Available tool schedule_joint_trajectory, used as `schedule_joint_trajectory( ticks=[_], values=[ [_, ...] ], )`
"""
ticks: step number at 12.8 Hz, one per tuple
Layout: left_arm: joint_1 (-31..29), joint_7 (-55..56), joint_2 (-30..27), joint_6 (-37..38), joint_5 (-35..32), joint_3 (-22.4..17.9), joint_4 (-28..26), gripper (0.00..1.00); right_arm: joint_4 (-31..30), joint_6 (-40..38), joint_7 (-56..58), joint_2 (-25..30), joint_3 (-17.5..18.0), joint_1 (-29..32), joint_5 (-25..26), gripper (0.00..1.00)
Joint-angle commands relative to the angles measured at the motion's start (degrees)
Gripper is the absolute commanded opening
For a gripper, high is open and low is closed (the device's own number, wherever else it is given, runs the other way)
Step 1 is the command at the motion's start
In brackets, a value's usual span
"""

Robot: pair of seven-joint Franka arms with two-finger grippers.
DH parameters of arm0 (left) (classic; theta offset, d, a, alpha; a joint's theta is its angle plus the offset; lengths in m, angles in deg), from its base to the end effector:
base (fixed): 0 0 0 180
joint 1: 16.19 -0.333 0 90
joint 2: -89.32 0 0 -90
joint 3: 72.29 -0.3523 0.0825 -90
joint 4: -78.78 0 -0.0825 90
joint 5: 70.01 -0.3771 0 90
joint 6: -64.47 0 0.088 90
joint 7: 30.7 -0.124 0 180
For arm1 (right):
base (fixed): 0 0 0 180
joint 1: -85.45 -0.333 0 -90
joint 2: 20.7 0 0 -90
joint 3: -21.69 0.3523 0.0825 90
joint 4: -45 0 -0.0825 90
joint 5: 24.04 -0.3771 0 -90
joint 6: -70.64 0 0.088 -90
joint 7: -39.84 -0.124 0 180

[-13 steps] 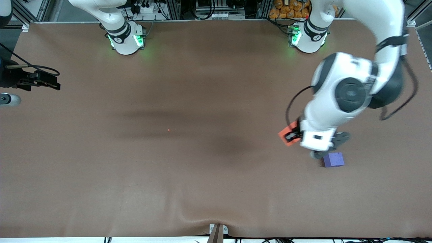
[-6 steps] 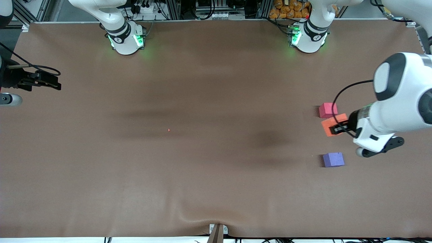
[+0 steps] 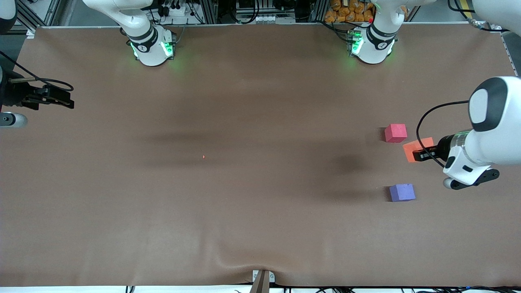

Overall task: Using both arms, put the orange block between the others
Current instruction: 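Lower the orange cube between the pink and blue cubes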

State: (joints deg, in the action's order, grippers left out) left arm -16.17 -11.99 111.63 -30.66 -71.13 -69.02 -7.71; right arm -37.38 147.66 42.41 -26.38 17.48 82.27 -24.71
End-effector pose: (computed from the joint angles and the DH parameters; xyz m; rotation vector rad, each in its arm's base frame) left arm 0.6491 -0.0299 0.4432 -3.0506 -0.4093 0.3620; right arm 0.5536 -0.0059 0.6322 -3.1165 -0.0437 0.3004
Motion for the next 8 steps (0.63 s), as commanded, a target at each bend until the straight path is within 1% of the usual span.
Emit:
schedule_joint_trajectory(
  ticks=[1,4,6,8],
  values=[
    [-1.94,-2.09,-2.8,-8.11,-1.43,0.33,-8.59,0.0,-0.59,0.23,0.59,0.67,0.6,0.54,0.68,1.0],
    [-4.76,-6.49,-3.86,-17.86,-1.43,0.33,-16.42,0.0,-0.59,0.32,0.59,0.67,0.6,0.46,0.68,1.0],
    [-5.03,-7.11,-3.95,-24.19,-1.51,0.42,-21.25,0.0,-0.59,0.23,0.5,0.67,0.6,0.54,0.33,1.0],
    [-5.12,-8.25,-3.77,-30.44,-1.43,0.42,-25.04,0.0,-0.59,0.14,0.41,0.76,0.6,0.89,-1.16,1.0]
  ],
)
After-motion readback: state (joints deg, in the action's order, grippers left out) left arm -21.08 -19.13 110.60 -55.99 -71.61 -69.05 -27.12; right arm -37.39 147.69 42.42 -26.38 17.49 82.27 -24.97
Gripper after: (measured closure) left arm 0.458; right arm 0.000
